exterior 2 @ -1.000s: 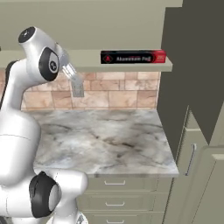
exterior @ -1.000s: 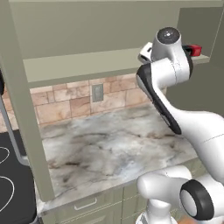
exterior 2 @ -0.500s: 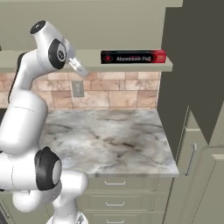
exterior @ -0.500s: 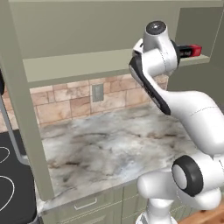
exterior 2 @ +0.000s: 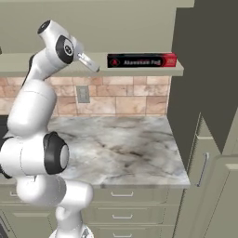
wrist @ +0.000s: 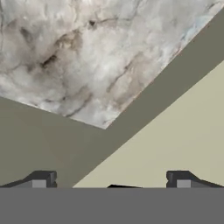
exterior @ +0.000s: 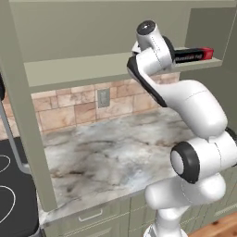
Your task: Retrieve the tupperware and aluminum foil from the cabinet and place them on the dining counter near the plate with steak and garlic to prepare for storing leftovers.
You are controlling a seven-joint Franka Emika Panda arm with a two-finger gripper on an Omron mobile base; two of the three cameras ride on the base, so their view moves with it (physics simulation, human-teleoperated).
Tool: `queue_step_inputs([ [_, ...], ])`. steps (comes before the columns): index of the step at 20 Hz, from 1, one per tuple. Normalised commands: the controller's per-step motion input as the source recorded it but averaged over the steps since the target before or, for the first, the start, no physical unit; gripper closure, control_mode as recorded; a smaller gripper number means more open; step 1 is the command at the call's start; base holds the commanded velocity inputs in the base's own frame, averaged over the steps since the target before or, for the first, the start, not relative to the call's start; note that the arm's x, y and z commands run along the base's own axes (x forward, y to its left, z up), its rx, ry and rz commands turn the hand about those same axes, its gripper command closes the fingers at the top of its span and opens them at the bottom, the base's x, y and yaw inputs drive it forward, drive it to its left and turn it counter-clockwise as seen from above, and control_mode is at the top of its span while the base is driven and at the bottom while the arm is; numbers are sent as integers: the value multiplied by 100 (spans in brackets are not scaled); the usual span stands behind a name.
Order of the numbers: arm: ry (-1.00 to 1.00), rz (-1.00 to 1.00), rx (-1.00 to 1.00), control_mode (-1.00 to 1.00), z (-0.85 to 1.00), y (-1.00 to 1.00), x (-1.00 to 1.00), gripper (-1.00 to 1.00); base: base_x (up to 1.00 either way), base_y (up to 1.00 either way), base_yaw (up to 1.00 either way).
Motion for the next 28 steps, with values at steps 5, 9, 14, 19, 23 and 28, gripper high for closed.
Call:
queue_step_inputs([
  [5,1,0,-7,-100,0,-12,60,-100,0,0,0],
  [9,0,-3,-3,-100,0,-26,42,-100,0,0,0],
  [14,-2,-10,-4,-100,0,-11,34,-100,0,0,0],
  [19,-12,-16,-6,-100,-1,-1,25,-100,0,0,0],
  [23,-9,-14,0,-100,-5,-20,18,-100,0,0,0],
  [28,-1,-9,0,-100,-6,-43,13,-100,0,0,0],
])
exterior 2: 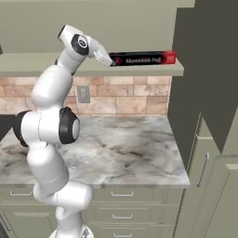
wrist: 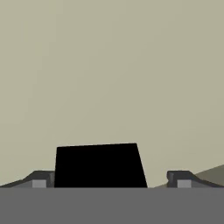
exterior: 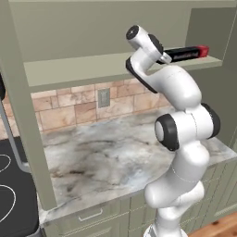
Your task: Retrieve the tupperware and aluminum foil from the cabinet and place them on the dining counter near the plate with steak and garlic to prepare for storing leftovers.
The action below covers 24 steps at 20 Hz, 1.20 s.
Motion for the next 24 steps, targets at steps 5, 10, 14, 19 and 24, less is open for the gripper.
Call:
queue_step_inputs([
  [5,0,-3,0,-100,-19,-52,8,100,0,0,0],
  [10,0,0,0,-100,-19,-1,0,100,0,0,0],
  [14,-2,2,-1,-100,0,48,-76,100,0,0,0],
  [19,0,1,-2,-100,8,47,-100,100,0,0,0],
  [24,2,18,0,-100,20,7,-100,100,0,0,0],
])
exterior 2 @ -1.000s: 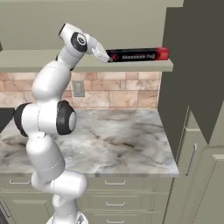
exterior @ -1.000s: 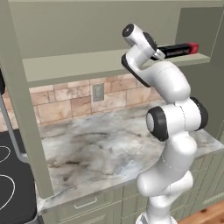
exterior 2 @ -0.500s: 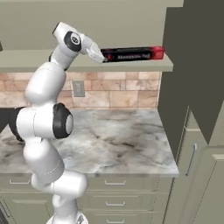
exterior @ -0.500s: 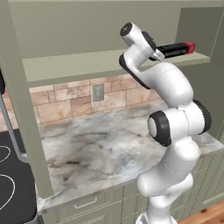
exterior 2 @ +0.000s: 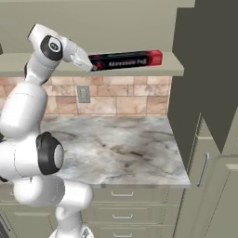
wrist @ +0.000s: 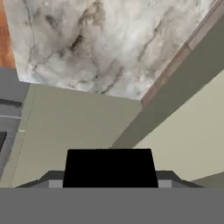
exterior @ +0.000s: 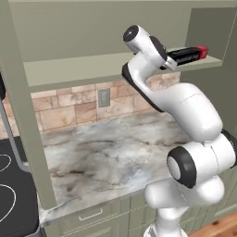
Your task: Retrieve the tupperware and aluminum foil from the cabinet and place them on the dining counter near the plate with steak and garlic to prepare for storing leftovers.
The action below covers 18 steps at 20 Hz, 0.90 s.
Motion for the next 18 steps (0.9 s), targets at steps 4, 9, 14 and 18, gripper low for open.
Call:
queue_step_inputs([
  [4,6,47,0,-100,22,0,-100,100,0,0,0],
  [9,2,57,0,-100,6,0,-100,100,0,0,0],
  [14,6,45,0,-100,13,0,-100,100,0,0,0],
  [18,5,32,0,-100,57,-2,-88,100,0,0,0],
])
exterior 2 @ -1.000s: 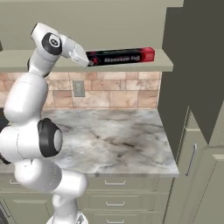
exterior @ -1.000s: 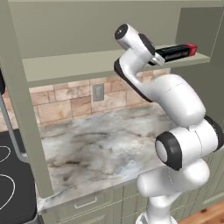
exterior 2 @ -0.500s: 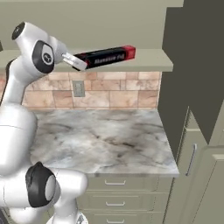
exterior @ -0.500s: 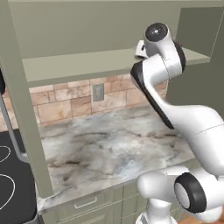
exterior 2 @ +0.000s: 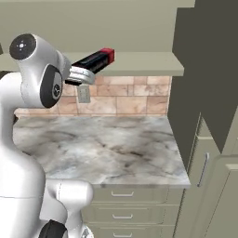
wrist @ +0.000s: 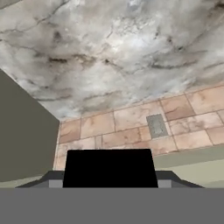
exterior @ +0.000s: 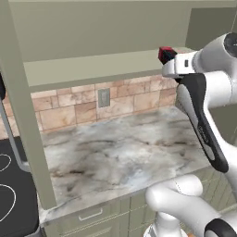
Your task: Retrieve the tupperware and aluminum foil from the cabinet and place them on the dining counter near the plate with steak and garlic to prepare for storing leftovers.
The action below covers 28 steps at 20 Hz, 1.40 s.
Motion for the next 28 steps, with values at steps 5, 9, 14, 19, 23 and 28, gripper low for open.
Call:
queue_step_inputs([
  [5,6,14,0,100,32,0,-37,100,-40,0,11],
  [9,0,0,0,100,0,0,0,100,-100,7,29],
  [14,0,0,0,100,0,0,0,100,-100,0,23],
  [19,0,0,0,100,0,0,0,100,-100,16,34],
  [23,0,0,0,100,0,0,0,100,-100,57,68],
  [28,0,0,0,100,0,0,0,100,-55,70,86],
])
